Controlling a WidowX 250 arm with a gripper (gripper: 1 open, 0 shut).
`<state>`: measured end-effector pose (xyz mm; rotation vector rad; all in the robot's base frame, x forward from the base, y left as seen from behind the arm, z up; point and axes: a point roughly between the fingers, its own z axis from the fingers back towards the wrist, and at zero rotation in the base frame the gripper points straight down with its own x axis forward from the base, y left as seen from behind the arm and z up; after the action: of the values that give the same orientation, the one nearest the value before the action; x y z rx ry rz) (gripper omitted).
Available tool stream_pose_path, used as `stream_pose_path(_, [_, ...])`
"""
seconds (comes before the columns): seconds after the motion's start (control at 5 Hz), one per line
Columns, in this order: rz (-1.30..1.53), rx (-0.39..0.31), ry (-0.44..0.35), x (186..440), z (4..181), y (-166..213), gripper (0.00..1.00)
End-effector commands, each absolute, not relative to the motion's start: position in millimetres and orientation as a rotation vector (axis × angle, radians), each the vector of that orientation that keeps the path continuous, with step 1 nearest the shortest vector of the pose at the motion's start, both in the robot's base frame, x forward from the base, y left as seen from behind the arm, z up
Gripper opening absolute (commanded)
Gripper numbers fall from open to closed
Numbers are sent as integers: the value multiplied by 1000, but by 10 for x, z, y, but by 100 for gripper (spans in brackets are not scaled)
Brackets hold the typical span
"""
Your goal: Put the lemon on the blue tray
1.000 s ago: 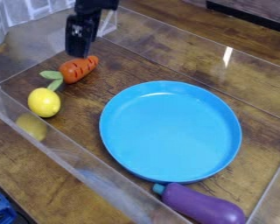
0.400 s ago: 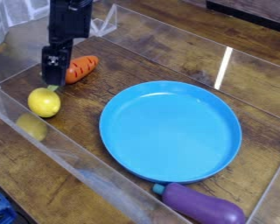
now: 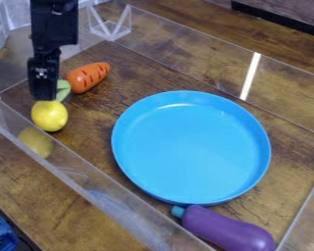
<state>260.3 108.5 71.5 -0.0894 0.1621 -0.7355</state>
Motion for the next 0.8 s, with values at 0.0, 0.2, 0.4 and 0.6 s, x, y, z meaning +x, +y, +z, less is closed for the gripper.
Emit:
stream_pose_path(0.0, [-699,-63,97,2637,774,1127,100])
stream_pose_path(0.2, [-680,-75,84,2737,584,1155,100])
stream_pose_path(0.4, [-620,-72,75,2864,440,1221,100])
stream_pose_path(0.6, [-531,-89,38,2848,504,1291,100])
